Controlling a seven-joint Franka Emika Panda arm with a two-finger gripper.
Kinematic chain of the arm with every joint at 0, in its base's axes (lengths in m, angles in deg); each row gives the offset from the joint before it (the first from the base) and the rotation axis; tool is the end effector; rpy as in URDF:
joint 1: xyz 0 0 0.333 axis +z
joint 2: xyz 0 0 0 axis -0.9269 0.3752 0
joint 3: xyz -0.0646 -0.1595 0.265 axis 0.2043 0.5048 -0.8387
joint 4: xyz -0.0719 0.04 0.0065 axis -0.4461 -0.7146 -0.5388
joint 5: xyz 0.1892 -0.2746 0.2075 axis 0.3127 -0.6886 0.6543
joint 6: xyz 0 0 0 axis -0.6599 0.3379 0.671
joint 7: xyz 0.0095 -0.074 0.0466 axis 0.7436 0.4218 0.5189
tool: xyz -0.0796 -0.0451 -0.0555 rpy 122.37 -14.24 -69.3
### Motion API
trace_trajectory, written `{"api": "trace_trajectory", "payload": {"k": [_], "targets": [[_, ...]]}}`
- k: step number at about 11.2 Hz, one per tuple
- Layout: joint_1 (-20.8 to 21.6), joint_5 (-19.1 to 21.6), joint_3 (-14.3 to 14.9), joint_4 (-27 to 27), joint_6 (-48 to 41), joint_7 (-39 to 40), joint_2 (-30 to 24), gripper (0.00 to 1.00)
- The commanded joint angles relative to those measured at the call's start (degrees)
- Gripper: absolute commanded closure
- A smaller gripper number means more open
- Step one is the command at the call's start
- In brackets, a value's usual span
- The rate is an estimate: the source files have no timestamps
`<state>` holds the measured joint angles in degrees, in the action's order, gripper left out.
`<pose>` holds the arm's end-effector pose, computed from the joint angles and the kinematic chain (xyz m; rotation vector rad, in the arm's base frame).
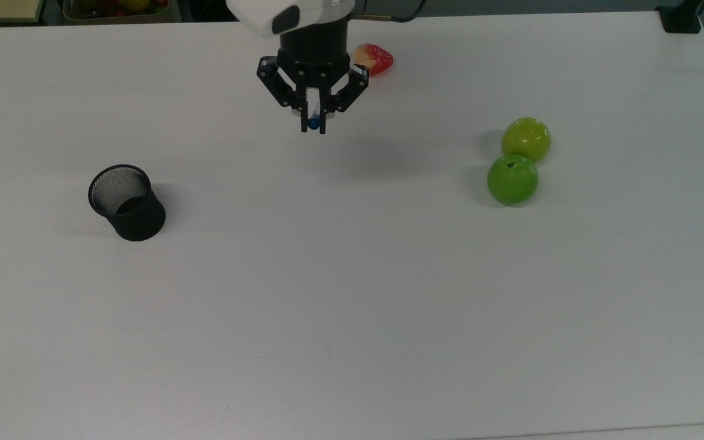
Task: Take marker pen
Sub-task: 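Carry the marker away from the cup toward the green apples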
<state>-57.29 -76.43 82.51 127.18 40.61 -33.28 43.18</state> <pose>0.6271 0.1043 0.5295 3.0872 -0.0121 0.3015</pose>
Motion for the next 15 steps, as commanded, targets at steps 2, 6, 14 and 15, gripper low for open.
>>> {"api": "trace_trajectory", "payload": {"k": [2, 6, 14, 15], "targets": [[1.36, 0.81, -1.05, 1.48, -7.64, -0.05, 1.06, 0.95], [1.1, 0.81, -1.05, 1.57, -6.86, 0.13, 4.58, 0.95], [0.31, 0.46, -0.96, 1.66, 1.31, 0.13, 12.85, 0.94], [0.31, 0.46, -0.96, 1.57, 1.58, 0.13, 13.37, 0.94]]}}
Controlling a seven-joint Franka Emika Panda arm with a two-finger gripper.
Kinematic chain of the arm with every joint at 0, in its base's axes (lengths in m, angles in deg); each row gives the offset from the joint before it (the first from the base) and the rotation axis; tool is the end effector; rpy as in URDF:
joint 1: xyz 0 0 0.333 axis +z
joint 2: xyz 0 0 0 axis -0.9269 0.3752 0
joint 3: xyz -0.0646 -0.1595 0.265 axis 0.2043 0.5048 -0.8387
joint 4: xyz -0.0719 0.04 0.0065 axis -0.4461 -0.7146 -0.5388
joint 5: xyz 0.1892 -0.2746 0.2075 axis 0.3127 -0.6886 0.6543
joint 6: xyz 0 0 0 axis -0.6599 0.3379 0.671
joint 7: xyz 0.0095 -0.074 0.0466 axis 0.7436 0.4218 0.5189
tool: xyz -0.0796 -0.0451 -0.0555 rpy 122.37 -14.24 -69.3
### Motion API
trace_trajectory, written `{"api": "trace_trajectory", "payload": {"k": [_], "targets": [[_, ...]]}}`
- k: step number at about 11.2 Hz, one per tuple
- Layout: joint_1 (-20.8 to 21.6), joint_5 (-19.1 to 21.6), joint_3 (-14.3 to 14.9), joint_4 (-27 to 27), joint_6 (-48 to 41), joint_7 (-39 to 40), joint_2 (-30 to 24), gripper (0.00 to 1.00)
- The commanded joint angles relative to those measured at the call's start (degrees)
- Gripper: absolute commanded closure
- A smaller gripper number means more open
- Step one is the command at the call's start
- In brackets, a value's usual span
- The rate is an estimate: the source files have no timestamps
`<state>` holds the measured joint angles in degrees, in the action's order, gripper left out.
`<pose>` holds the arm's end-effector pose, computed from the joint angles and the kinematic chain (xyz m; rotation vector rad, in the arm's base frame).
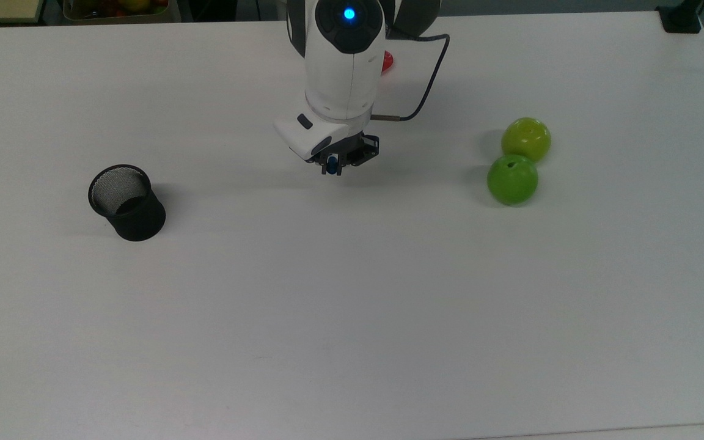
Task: Take marker pen
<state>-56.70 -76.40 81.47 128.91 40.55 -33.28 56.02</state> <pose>0.6448 0.1254 0.3693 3.0599 0.0438 -0.0864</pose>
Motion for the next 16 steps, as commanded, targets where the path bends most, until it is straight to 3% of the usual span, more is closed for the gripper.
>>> {"api": "trace_trajectory", "payload": {"k": [1, 2, 3, 5, 6, 7, 13, 16], "targets": [[-0.28, 0.34, 0.08, -0.16, 1.73, 0.13, 0.71, 0.92], [-0.36, 0.25, 0.08, -0.25, 1.82, 0.13, 0.8, 0.87], [-0.37, 0.25, 0.08, -0.25, 1.82, 0.13, 0.89, 0.75], [-0.37, -0.1, 0.08, -0.34, 1.82, 0.13, 0.8, 0.65], [-0.37, -0.28, 0.08, -0.34, 1.73, 0.04, 0.8, 0.44], [-0.28, -0.54, 0.08, -0.34, 1.73, -0.48, 0.8, 0.0], [-0.28, -1.95, 0.08, -0.51, 1.64, -0.4, 0.63, 0.0], [-0.36, -2.12, 0.25, -0.51, 0.85, 0.47, -2.96, 0.0]]}}
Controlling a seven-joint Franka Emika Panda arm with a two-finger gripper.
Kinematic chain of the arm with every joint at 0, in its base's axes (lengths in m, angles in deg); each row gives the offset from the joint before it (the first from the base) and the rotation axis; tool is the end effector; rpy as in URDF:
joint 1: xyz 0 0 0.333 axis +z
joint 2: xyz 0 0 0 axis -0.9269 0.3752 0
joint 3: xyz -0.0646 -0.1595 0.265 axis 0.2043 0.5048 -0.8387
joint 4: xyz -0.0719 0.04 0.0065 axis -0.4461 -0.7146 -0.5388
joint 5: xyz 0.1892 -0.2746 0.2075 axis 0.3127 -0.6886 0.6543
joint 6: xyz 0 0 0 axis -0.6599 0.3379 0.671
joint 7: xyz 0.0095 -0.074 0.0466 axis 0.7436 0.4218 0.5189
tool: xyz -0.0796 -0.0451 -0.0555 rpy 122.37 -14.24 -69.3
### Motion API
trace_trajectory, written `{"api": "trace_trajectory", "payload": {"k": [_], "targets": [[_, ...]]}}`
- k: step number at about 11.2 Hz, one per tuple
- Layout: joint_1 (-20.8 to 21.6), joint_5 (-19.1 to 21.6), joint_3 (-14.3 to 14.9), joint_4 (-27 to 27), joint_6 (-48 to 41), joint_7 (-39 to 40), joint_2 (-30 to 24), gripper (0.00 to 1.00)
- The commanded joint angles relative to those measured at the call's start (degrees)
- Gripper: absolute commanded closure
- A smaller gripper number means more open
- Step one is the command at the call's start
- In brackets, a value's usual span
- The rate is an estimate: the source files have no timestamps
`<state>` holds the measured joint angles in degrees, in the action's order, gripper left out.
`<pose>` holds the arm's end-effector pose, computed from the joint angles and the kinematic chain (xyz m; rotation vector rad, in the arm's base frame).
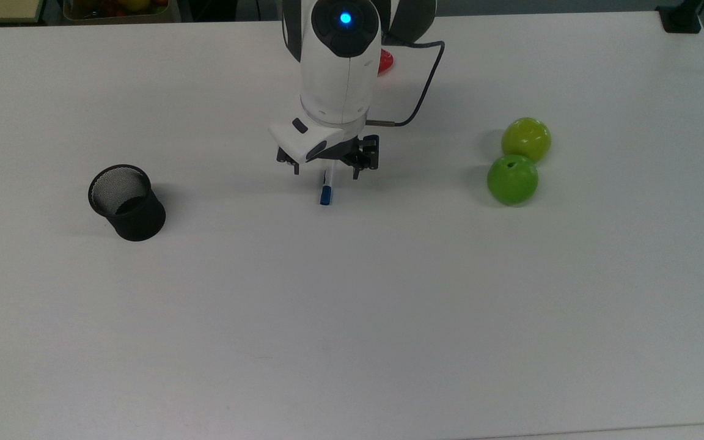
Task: Take marker pen
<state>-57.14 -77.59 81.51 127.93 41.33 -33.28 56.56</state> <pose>0.6516 0.1201 0.3721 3.0467 0.0452 -0.0491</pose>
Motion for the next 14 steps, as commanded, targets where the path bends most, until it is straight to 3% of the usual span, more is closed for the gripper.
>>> {"api": "trace_trajectory", "payload": {"k": [1, 8, 14], "targets": [[-0.44, -0.85, 0.48, 0.47, -1.76, 2.3, -5.87, 0.0], [-5.02, -0.14, 0.66, 0.64, -20.39, 11.9, -22.57, 0.0], [-6.07, 0.03, 0.83, 0.47, -23.57, 11.28, -24.7, 0.0]]}}
